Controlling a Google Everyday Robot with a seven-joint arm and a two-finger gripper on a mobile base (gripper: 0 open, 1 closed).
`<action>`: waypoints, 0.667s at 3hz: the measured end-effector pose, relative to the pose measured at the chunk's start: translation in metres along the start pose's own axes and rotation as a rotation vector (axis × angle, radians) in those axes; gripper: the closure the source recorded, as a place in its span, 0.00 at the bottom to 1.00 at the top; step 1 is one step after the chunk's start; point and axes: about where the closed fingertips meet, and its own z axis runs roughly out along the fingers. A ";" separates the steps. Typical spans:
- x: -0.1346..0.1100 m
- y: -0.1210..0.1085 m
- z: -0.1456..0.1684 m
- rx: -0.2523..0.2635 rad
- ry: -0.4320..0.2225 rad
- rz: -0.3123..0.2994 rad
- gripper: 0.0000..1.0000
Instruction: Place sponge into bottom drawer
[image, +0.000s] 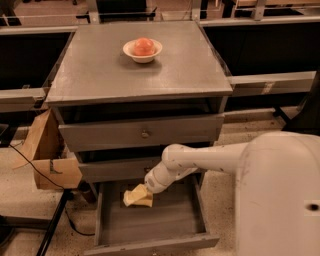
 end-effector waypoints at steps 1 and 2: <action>0.016 -0.003 0.029 -0.026 0.029 0.032 1.00; 0.016 -0.003 0.029 -0.026 0.029 0.032 1.00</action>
Offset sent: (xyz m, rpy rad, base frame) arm -0.0112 0.0058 -0.0307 0.0011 0.0505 -0.0048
